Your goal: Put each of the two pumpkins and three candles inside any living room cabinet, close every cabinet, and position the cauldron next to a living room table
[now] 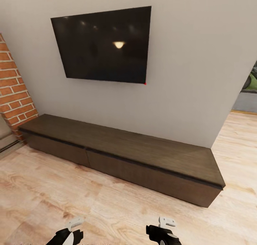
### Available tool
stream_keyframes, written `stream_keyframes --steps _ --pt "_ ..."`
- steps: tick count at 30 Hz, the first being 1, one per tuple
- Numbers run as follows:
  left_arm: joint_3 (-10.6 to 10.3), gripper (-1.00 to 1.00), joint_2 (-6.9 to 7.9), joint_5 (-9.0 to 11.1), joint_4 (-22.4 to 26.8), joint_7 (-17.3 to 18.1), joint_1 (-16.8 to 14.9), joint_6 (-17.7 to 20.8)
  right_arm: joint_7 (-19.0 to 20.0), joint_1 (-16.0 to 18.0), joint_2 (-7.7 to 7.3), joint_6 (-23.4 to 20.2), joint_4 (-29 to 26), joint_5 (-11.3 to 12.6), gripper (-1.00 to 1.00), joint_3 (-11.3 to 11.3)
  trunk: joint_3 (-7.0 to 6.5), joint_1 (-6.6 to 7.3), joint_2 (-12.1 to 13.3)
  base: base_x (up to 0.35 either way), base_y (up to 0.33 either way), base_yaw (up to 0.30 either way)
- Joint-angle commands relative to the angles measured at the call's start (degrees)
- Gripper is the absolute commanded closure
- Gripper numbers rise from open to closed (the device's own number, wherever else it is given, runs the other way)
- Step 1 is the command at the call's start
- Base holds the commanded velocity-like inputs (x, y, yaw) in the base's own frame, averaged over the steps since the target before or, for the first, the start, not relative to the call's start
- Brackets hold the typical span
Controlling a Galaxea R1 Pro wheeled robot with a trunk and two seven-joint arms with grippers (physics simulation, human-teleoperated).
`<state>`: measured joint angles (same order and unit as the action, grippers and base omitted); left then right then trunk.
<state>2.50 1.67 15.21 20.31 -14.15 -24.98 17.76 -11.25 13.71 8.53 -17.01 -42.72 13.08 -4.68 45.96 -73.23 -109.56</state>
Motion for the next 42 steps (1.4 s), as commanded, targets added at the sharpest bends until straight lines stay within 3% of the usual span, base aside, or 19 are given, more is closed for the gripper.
stream_keyframes --steps 1,7,25,42 --pt "0.0 -1.00 0.00 0.0 0.0 0.0 0.0 0.0 0.0 0.0 0.03 0.1 0.2 0.0 -1.00 0.0 -0.11 0.23 0.4 0.000 0.000 0.202" --pt "0.0 -1.00 -0.01 0.1 0.0 0.0 0.0 0.0 0.0 0.0 -0.02 1.7 3.8 -0.2 -1.00 0.1 -0.76 1.54 2.8 0.000 0.000 0.202" --pt "0.0 -1.00 -0.08 0.1 0.0 0.0 0.0 0.0 0.0 0.0 0.19 2.4 4.5 -0.2 -1.00 0.0 -2.70 5.50 10.0 0.000 0.000 0.202" --pt "-0.2 -1.00 -0.15 0.2 0.0 0.1 0.0 -1.6 0.0 0.0 0.31 2.4 4.5 -0.3 -1.00 -0.1 -1.48 5.50 10.0 0.000 0.000 0.202"
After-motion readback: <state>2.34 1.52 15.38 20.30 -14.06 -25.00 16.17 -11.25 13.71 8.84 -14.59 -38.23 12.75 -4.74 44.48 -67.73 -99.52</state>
